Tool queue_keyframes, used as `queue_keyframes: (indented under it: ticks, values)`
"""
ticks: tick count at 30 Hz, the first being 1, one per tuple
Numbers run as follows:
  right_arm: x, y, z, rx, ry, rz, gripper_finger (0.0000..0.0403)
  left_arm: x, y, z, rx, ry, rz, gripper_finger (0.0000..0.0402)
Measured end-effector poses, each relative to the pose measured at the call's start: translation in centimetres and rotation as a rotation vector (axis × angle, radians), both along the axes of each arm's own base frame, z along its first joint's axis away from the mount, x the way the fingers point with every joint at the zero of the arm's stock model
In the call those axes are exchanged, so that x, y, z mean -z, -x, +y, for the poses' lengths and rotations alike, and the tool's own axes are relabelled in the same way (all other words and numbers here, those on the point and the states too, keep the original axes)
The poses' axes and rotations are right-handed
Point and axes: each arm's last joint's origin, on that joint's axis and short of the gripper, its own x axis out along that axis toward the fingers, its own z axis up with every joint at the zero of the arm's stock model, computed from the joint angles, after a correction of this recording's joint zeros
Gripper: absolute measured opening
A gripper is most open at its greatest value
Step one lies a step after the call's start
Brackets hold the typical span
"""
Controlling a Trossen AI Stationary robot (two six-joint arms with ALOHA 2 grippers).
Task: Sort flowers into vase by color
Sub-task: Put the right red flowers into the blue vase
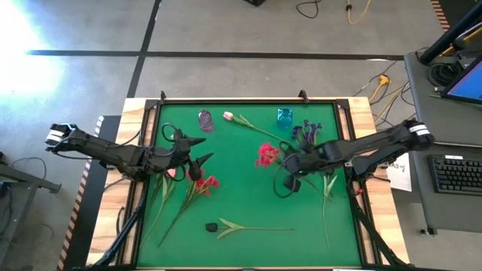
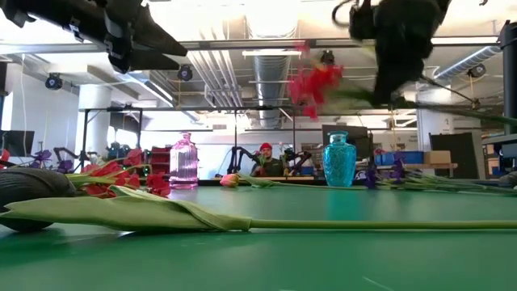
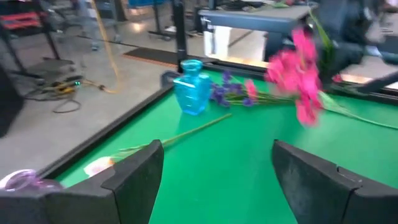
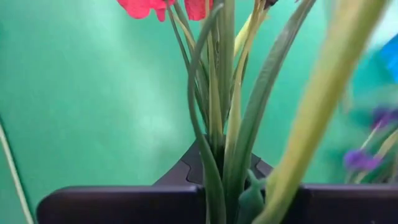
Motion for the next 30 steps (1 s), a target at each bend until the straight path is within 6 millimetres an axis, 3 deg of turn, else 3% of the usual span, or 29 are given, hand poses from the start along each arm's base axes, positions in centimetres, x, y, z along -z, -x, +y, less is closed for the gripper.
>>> queue_keyframes:
  ticks: [7, 12, 20, 24, 30]
  values:
    - [-3.5, 0.8, -0.3, -0.112, 0.086, -0.412, 0.0018, 0.3, -0.3, -0.4, 0.125, 0.067, 0.009, 0.0283]
    - [-4.4, 0.4, -0.4, -0.248, 0.241, -0.664, 0.0018, 0.8, -0.9, -0.6, 0.134, 0.102, 0.016, 0.0283]
    - [-5.3, -0.6, -2.7, -0.342, 0.394, -0.805, 0.0018, 0.9, -1.9, -0.8, 0.129, 0.12, 0.032, 0.0283]
    - [-5.8, -0.8, -4.3, -0.507, 0.442, -0.923, 0.0018, 0.6, -2.6, -0.9, 0.087, 0.108, 0.027, 0.0283]
    - [-4.4, -0.4, -6.3, -0.58, 0.451, -0.943, 0.0018, -0.2, -3.9, -1.1, 0.04, 0.09, 0.02, 0.0283]
